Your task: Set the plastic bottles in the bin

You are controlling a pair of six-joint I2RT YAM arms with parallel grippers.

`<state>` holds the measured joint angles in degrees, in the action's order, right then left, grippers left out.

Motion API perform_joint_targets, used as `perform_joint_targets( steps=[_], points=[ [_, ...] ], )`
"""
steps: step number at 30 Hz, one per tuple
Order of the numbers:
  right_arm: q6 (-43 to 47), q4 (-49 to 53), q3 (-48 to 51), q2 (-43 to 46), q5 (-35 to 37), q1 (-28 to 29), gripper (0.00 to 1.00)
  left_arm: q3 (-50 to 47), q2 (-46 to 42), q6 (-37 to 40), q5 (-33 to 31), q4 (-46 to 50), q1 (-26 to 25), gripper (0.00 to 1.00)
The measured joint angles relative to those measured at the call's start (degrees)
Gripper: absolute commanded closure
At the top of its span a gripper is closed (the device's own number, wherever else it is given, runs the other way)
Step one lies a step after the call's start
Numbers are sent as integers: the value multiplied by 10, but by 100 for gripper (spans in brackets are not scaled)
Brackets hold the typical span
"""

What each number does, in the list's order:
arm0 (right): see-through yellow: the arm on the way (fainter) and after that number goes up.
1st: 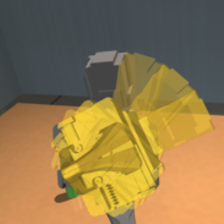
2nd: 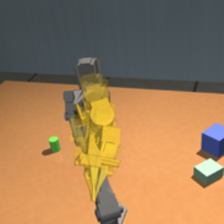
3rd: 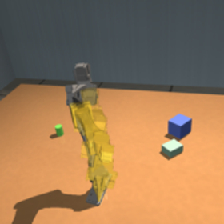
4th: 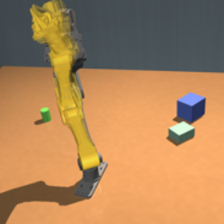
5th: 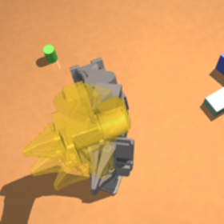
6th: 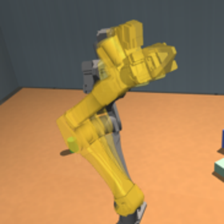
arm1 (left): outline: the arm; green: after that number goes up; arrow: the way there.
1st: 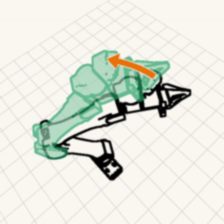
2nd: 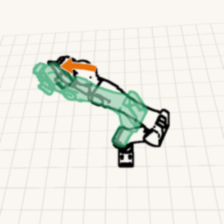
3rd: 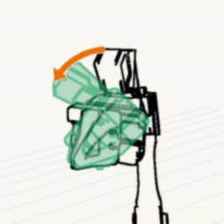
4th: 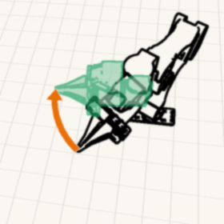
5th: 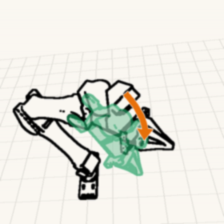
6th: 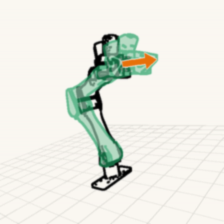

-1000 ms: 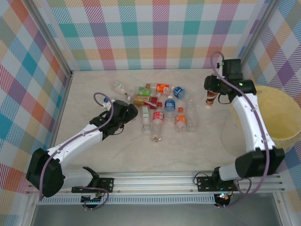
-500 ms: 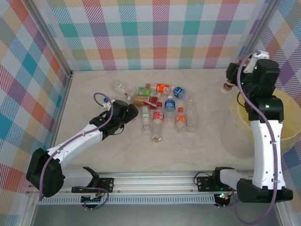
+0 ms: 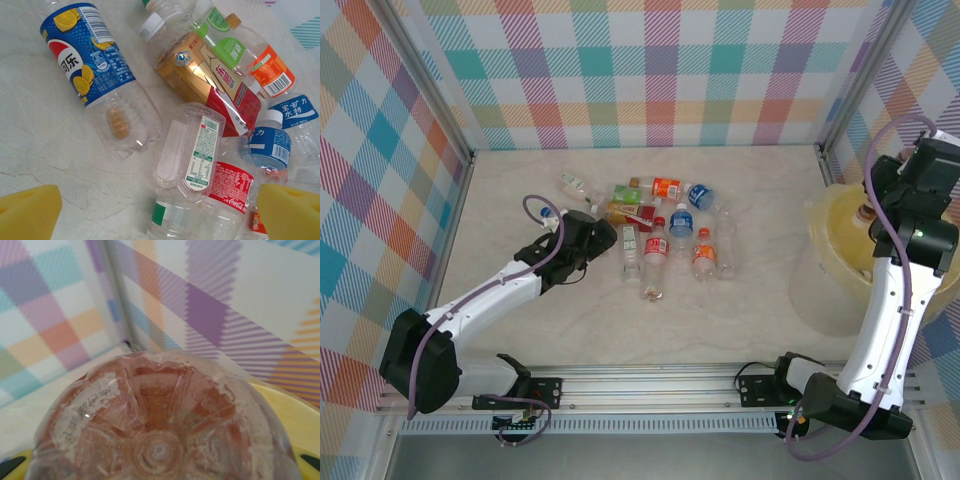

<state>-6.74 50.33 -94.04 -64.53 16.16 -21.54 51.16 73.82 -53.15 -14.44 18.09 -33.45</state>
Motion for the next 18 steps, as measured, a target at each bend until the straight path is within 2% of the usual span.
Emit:
perform_joint_targets(
  steps=[8, 18],
  points=[
    [29, 53, 90, 1, 17, -72, 50, 36, 35, 0, 20, 4, 0, 0],
    [28, 56, 160, -38, 9, -82, 48, 43, 42, -11, 24, 23, 0, 0]
  ],
)
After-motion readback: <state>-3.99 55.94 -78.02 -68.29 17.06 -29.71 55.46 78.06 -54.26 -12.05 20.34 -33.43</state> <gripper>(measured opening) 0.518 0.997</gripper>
